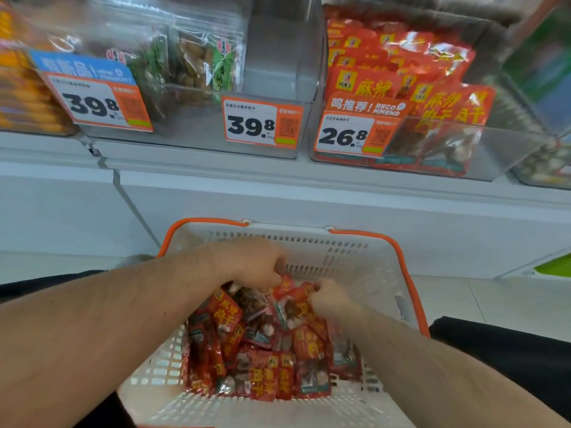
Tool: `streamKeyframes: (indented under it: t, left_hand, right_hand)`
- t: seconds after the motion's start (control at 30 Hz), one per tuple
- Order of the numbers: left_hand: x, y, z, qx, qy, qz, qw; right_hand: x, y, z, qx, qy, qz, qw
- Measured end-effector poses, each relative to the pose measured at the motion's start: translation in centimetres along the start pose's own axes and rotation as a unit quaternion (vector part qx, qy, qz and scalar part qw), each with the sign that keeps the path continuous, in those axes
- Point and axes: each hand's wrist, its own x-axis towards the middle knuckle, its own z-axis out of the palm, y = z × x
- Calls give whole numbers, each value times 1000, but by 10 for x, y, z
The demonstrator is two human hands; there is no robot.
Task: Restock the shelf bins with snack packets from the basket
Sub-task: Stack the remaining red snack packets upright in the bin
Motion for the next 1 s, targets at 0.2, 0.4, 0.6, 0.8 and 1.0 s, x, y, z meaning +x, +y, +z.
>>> streamKeyframes:
  t: [0.2,0.4,0.6,0.8,1.0]
  left_hand:
    - [-7,4,-6,-37,61,-17,997]
    - [-17,24,-18,-213,97,5,972]
    - [-15,52,-28,-420,145,90,891]
    - [-13,80,-55,-479,276,99,828]
    - [-4,103,-86,-345,383,176,839]
  right_hand:
    - [-58,-45,-102,-90,50,-184,977]
    - [-123,-87,-169,-61,55,-268,960]
    - [-159,-101,-207,57,83,-295,950]
    - [-170,-86,-228,322,193,-266,888]
    - [-183,-77,-250,333,205,-336,857]
